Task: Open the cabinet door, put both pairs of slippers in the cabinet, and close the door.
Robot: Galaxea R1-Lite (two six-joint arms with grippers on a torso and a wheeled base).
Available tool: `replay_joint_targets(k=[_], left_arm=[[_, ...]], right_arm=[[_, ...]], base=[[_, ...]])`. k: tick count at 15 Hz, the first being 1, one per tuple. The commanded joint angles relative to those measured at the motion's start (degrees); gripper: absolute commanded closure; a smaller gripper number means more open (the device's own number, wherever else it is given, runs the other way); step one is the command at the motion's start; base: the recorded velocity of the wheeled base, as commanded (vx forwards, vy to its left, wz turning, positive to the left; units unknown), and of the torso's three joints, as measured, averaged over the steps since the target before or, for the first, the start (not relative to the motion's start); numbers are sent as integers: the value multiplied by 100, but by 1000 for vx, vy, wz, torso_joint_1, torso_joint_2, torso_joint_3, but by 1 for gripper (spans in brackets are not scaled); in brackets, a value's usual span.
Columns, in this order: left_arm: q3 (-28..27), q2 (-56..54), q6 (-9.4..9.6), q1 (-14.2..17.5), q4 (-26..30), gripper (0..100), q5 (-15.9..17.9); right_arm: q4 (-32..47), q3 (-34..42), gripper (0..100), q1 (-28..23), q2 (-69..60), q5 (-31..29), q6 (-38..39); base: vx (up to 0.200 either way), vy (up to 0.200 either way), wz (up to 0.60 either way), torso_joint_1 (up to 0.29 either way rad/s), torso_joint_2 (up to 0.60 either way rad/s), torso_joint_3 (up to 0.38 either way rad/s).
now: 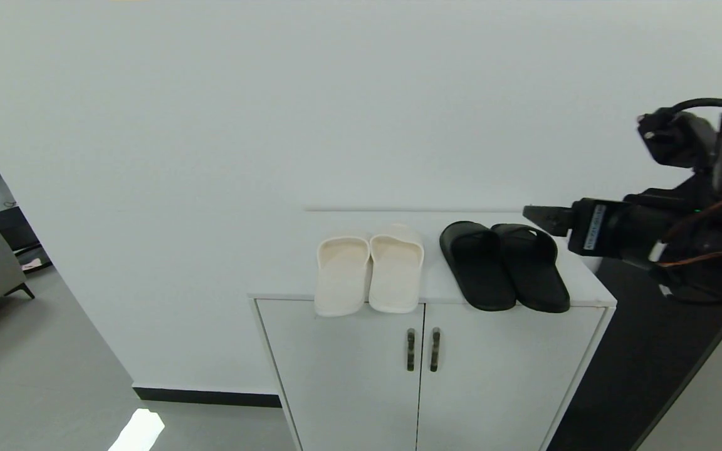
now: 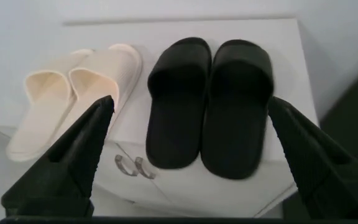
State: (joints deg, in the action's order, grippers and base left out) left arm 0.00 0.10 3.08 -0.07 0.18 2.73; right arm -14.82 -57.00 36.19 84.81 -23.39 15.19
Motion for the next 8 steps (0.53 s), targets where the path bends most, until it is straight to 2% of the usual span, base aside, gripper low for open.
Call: replay_joint_targets(k=[1, 8], left_arm=[[0, -1, -10, -1, -1, 100, -1], [0, -1, -194, 7, -1, 100, -9]], right_arm=[[-100, -373, 0, 10, 932, -60, -148], [-987, -452, 0, -367, 2048, -42, -359]], base=[[0, 0, 0, 0, 0, 0], [0, 0, 0, 0, 0, 0]])
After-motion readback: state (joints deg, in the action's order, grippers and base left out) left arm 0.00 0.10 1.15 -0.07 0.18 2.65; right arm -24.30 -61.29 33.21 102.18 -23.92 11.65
